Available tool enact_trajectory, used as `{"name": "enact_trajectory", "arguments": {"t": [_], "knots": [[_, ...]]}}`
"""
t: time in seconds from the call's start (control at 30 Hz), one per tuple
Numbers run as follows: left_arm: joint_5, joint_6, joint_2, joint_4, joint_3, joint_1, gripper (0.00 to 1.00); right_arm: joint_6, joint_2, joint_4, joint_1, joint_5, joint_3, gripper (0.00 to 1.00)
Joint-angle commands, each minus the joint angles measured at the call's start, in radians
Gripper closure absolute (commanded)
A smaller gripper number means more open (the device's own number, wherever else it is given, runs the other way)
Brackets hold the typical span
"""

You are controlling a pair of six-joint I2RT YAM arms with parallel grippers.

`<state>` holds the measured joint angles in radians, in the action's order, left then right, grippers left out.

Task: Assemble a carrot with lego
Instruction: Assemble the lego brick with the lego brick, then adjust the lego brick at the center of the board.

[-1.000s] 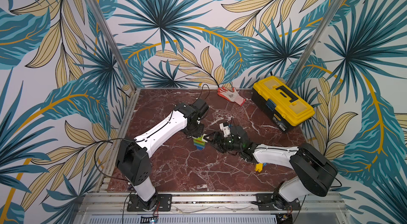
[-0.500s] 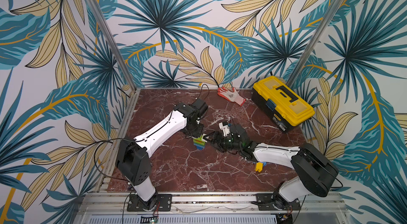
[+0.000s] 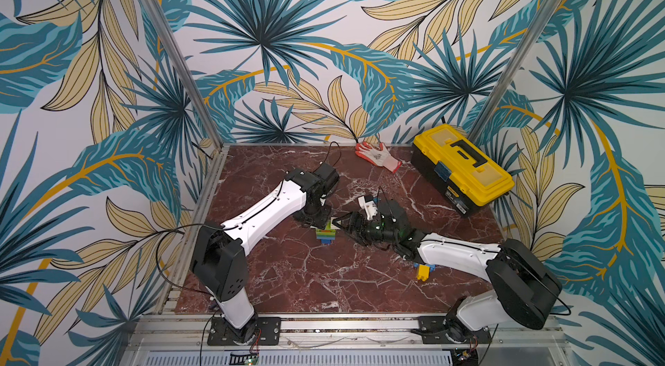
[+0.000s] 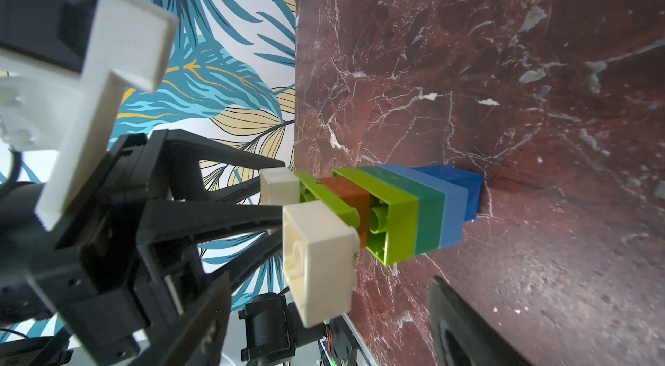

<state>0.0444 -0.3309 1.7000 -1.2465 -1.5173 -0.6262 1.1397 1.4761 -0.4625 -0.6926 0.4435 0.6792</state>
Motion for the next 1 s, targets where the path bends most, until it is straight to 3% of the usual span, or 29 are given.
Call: {"name": "enact_trajectory", "arguments": {"t": [0.0, 0.13, 0.37, 0.5, 0.6, 0.73, 0.83, 0.97], "knots": [[0.007, -0.004, 0.000, -0.029, -0.030, 0.004, 0.33, -0.027, -0.037, 0.028, 0.007, 0.012, 0.008, 0.14], [0.049, -0.007, -0.013, -0.029, -0.053, 0.004, 0.19, -0.060, -0.081, 0.070, 0.009, 0.001, 0.005, 0.09], [0.069, -0.009, -0.018, -0.029, -0.083, 0.005, 0.13, -0.139, -0.144, 0.165, 0.019, -0.018, 0.008, 0.01], [0.126, -0.017, -0.053, -0.028, -0.085, 0.006, 0.10, -0.272, -0.250, 0.292, 0.006, -0.126, -0.029, 0.01], [0.186, -0.016, -0.100, -0.028, -0.104, 0.017, 0.01, -0.433, -0.343, 0.422, -0.069, -0.316, -0.039, 0.01], [0.173, -0.004, -0.216, 0.016, -0.098, 0.073, 0.01, -0.573, -0.411, 0.386, -0.315, -0.711, -0.129, 0.01], [0.159, 0.008, -0.374, 0.163, 0.020, 0.127, 0.01, -0.572, -0.346, 0.306, -0.447, -0.907, -0.170, 0.01], [0.020, -0.044, -0.620, 0.361, 0.213, 0.304, 0.01, -0.590, -0.173, 0.112, -0.564, -1.067, -0.196, 0.04]]}}
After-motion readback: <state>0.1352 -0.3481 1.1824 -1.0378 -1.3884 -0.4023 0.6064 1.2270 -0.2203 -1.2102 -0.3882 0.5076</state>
